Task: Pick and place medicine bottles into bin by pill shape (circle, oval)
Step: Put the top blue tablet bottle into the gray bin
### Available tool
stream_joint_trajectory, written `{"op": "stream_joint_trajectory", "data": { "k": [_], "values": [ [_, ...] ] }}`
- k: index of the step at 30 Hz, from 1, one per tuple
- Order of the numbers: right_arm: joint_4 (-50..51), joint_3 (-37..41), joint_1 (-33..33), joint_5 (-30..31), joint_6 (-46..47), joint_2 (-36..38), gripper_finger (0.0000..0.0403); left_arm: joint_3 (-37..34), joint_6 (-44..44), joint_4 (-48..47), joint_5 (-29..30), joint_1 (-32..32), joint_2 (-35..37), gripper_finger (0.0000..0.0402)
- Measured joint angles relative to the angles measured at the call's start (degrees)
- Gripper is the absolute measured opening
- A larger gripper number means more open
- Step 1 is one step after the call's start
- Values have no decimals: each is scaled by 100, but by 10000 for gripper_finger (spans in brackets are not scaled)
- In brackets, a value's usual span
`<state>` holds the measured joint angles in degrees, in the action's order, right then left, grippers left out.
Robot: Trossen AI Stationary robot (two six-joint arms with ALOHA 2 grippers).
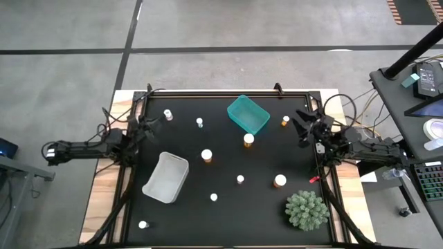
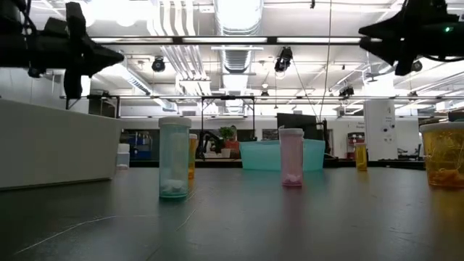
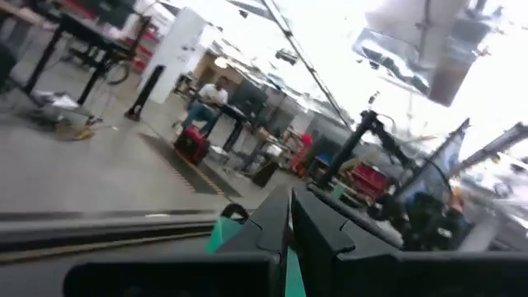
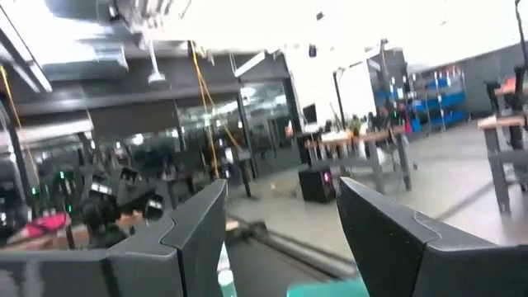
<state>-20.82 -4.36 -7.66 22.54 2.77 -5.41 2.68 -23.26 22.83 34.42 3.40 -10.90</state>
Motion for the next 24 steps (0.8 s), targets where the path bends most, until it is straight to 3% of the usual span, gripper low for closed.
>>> {"op": "stream_joint_trajectory", "data": {
  "k": [5,17,24],
  "values": [
    [-533,0,0,2,-670,-134,219,579,267,75,-62,0,-692,2],
    [-1444,-163,0,-15,-1691,-277,219,2475,605,7,-190,2,-3237,1],
    [-1422,-666,0,-51,-2141,-465,219,3792,568,-1290,-414,2,-4534,1]
  ]
}}
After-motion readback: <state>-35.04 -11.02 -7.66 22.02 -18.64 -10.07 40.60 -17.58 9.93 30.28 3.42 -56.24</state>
